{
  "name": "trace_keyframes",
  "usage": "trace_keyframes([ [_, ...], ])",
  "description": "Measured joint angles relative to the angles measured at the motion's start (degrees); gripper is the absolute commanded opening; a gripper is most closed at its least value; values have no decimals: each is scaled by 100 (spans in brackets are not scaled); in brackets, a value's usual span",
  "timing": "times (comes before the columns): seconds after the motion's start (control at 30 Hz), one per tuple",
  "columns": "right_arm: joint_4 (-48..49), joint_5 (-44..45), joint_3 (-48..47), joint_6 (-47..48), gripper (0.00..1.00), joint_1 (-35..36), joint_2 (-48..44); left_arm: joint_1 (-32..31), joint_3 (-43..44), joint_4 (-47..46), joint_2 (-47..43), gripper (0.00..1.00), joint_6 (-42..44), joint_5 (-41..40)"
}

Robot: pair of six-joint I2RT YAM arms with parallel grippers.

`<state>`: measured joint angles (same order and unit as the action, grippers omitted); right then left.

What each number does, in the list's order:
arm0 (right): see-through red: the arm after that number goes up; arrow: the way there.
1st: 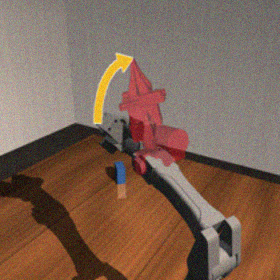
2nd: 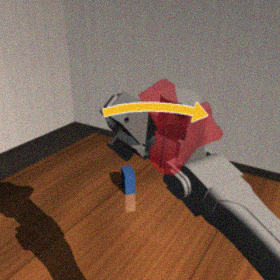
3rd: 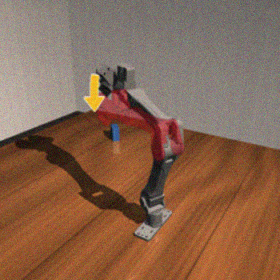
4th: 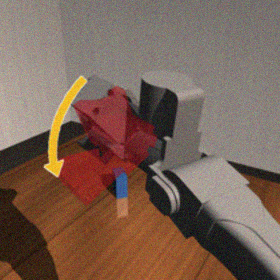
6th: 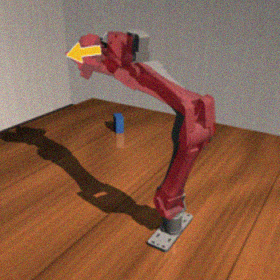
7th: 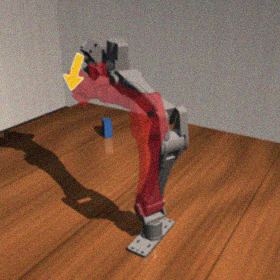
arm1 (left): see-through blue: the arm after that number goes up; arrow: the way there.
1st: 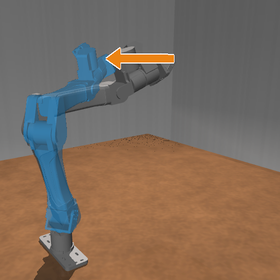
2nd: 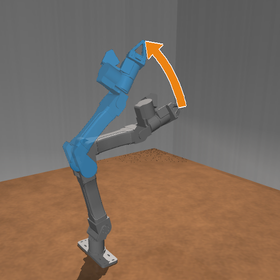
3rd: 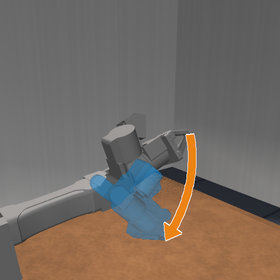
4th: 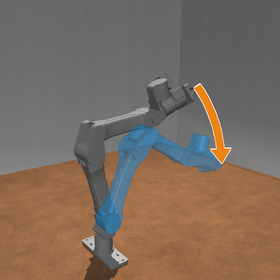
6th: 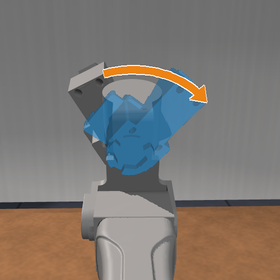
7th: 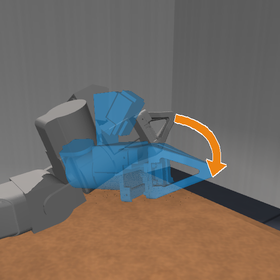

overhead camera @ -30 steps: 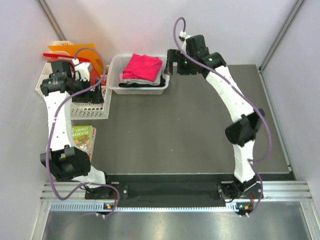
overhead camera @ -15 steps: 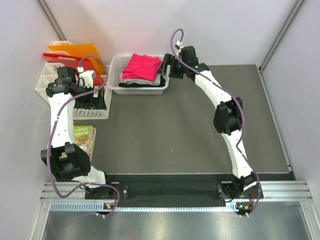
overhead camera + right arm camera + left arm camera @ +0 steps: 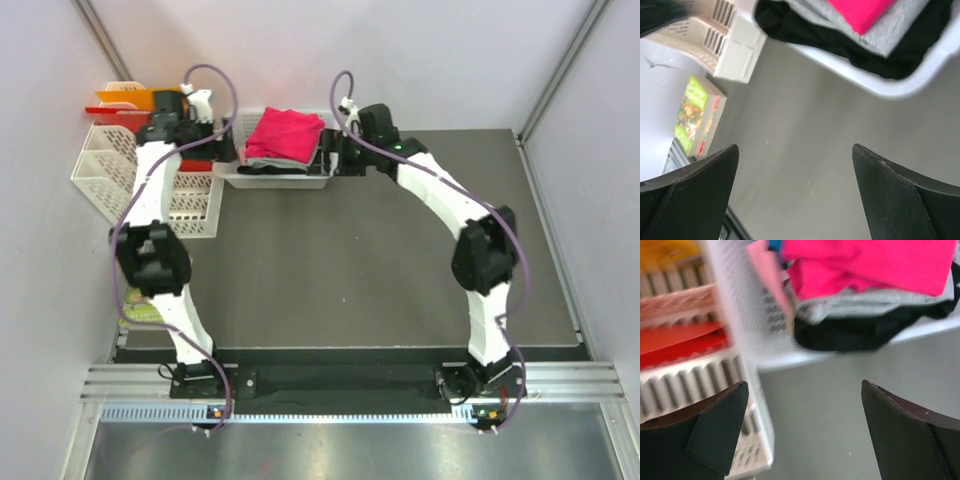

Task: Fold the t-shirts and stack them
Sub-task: Grab crumpled tshirt from bin with the left arm

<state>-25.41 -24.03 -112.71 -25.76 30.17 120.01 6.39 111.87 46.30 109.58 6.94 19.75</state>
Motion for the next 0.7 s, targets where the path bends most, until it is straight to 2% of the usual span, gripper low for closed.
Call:
trace_keyframes([
  [0.2,-310,444,1211,417,99,-26,-2127,-645,1753,-15,1816,99,-153,-127],
  [0.27,-376,614,1521,544,99,-28,-2839,-752,2009,-85,2105,99,-214,-162],
  [0.47,-726,944,2275,767,98,-28,-4256,-907,2052,-404,2310,99,-354,-332],
  [0.7,-1263,1047,2796,820,98,-28,-4524,-979,1906,-970,2315,99,-382,-597],
])
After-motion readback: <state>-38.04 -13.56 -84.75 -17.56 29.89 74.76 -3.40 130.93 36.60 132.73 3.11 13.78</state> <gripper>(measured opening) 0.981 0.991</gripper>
